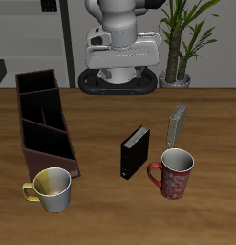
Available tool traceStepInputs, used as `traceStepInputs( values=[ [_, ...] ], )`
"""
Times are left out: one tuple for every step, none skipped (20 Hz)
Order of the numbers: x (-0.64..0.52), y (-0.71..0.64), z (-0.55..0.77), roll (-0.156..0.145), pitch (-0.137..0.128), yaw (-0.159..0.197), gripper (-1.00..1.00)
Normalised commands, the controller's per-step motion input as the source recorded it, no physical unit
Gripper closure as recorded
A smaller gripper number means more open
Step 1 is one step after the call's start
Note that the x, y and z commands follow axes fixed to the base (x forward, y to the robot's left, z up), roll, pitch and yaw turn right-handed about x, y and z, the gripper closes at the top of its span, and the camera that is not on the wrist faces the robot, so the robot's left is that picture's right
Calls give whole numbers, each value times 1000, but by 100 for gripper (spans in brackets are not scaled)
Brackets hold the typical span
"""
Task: Place the red mug into the right desk caddy's right compartment
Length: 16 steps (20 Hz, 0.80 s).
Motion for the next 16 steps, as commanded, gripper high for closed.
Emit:
traceStepInputs(
  values=[
    [-51, -72, -130, -16, 31, 36, -100],
    [-102, 2, -120, 32, -18, 77, -100],
    [-60, -61, -66, 26, -9, 75, -100],
    [55, -218, -20, -70, 33, -90, -100],
    [34, -65, 83, -35, -67, 53, -100],
    [18, 66, 6, 0, 0, 0, -100],
    [120, -145, 51, -20, 19, -2, -100],
    [95, -197, 143, -67, 3, -93, -100],
    [110, -96, 192, -24, -78, 62, -100],
    [256, -188, 135, -34, 6, -21, -100],
    [0, 0, 0, 0, 0, 0, -100],
    [14, 51, 2, 0, 0, 0, -100],
    [0, 0, 0, 0, 0, 0, -100],
    [0, 0, 0, 0, 0, 0, -100],
    [1272, 275, 590, -305, -48, -101, -100],
    [3, 17, -25, 0, 0, 0, -100]
  ],
)
